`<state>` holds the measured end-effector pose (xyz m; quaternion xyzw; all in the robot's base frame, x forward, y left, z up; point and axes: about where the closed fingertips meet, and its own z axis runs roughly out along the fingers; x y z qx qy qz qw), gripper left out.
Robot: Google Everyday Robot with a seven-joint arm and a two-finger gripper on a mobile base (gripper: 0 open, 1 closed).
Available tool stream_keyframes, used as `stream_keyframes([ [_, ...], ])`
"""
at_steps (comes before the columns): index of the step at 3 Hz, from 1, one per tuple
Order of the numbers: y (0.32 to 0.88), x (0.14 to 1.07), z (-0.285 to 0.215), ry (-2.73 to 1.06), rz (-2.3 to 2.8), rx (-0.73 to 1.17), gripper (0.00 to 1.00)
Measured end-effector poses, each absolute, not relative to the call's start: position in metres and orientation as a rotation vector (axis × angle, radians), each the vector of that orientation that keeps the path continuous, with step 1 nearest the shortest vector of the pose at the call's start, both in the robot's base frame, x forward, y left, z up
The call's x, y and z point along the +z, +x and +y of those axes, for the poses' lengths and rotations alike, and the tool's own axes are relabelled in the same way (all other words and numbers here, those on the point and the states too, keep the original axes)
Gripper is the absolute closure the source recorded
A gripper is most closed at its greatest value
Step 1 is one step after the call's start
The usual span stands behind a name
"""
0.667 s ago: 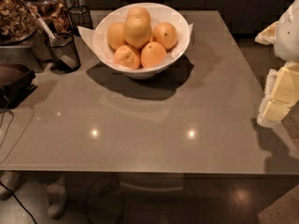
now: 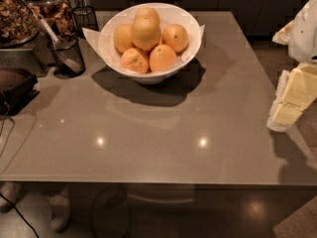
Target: Pick orange from white bowl
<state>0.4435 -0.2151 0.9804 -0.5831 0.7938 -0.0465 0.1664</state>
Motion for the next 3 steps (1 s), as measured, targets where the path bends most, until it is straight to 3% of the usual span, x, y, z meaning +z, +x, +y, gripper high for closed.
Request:
stream_keyframes([
  [2,0.511,1.004,-0.194,-1.341,2.293,-0.018,0.0],
  [3,0.513,1.008,-0.193,-1.332,2.285,-0.02,0.0],
])
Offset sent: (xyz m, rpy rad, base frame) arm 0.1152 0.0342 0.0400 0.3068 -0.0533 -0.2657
